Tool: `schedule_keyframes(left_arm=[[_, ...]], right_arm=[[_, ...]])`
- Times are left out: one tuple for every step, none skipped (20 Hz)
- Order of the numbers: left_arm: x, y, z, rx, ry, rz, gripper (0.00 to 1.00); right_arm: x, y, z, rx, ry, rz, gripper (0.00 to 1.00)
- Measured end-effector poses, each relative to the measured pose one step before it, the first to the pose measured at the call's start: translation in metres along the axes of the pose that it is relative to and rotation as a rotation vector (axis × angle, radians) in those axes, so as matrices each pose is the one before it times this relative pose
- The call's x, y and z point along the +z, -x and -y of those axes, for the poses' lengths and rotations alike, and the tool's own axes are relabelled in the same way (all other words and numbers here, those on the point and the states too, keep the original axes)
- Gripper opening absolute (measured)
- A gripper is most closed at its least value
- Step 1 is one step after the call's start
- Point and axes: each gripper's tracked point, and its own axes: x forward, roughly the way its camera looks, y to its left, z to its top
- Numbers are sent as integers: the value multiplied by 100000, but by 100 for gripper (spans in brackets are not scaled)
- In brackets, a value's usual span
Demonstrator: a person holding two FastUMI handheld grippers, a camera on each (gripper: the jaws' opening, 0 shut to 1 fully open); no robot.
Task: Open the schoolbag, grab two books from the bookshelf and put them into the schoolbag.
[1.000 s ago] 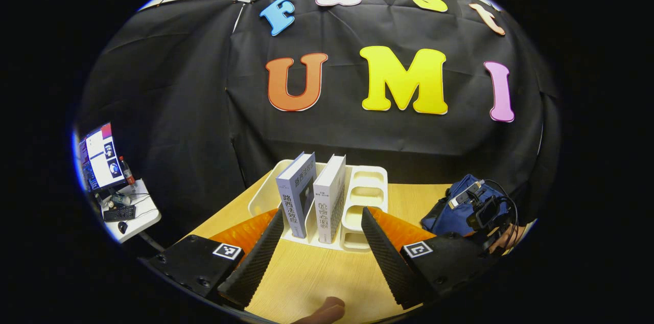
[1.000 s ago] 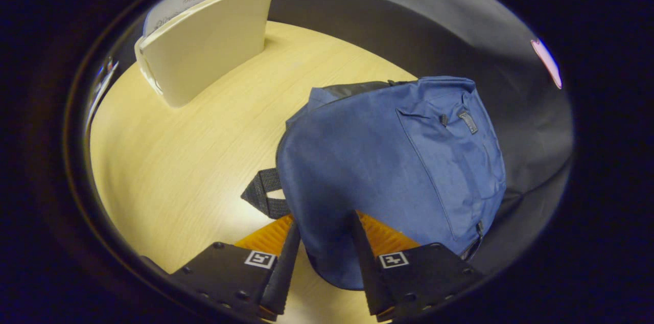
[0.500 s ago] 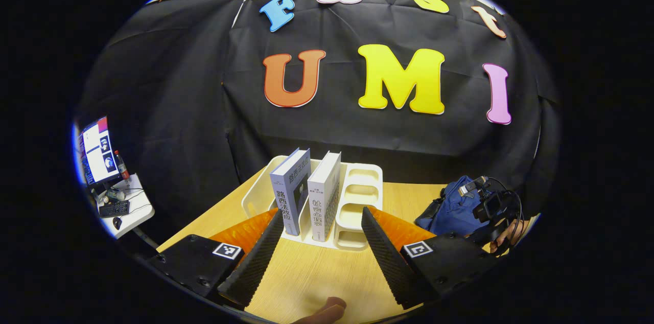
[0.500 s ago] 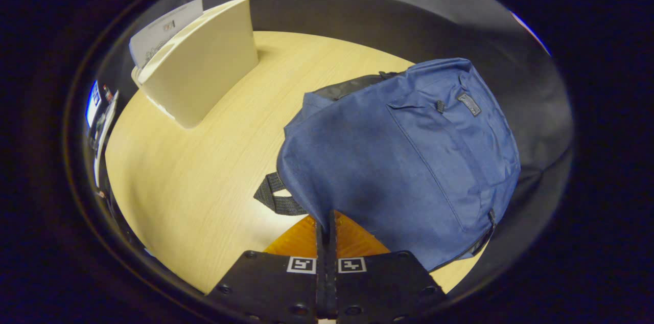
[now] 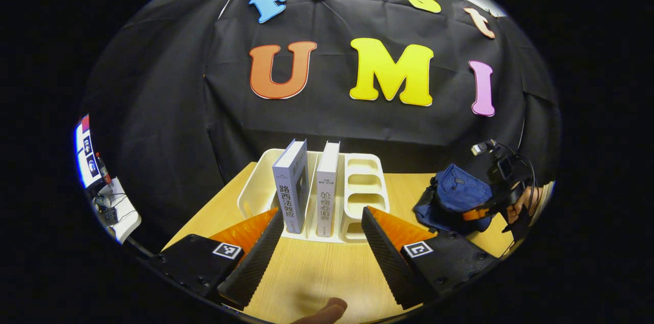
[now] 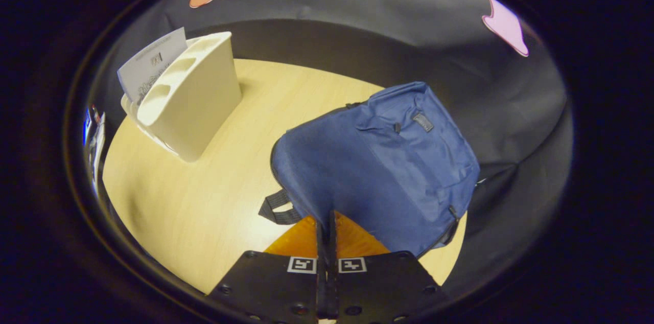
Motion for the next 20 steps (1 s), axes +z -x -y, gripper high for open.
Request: schedule_keyframes(left_arm=[[-82,-441,-134,-637,-939,-317,99],[-144,-375,-97,-518,-662,-285,99],[129,-482,44,-649,-566,83,99],[198,-385,100,-687,-493,523,99],[190,-468,188,-737,-707,365,99],[-23,-340,267,-1006,-441,-60,99],[266,-647,158,-521,-293,395,99],[60,-539,79,169,401,-331,99],[-156,-617,129,-2,720,-713,99],[86,-613,-48,492,588,-463,99],[203,-617,80,-166,673,-280,99],[308,-821,43,92,178,-455,99],[202,-885,-19,573,-1078,-1429,99],[438,-951,-2,-183,-1598,-1781,99],[309,-929,219,-564,-2280,-2766,99],[712,-771,-146,439,-2316,-1573,99],[719,-863,-252,578,-1360,-1886,99],[560,-782,-200,222,292,-1906,99],[301,-806,-36,105,-34,-3140,99],[397,-852,-288,496,-849,-2164,99]], right_arm=[[753,877,629,-925,-509,1962,1],[691,711,737,-1244,-984,1797,1],[766,847,800,-611,-1153,1611,1],[805,696,818,-595,-1519,1982,1],[859,629,861,-144,-1220,1749,1],[687,444,804,107,-836,1715,1],[1008,431,1108,-867,-143,2166,1],[635,310,561,169,-363,951,1],[616,328,446,190,-550,867,1],[487,168,426,117,-291,620,1],[242,-35,344,192,-191,264,1],[226,126,284,93,-35,196,1],[327,7,256,342,-267,62,1],[277,-10,312,80,56,-297,0],[282,-7,206,121,92,-261,0],[80,0,55,221,-299,83,1],[247,104,34,251,-150,500,1],[164,168,62,97,-8,512,1],[57,149,-2,200,-148,-173,0],[59,20,26,367,-283,-123,1]])
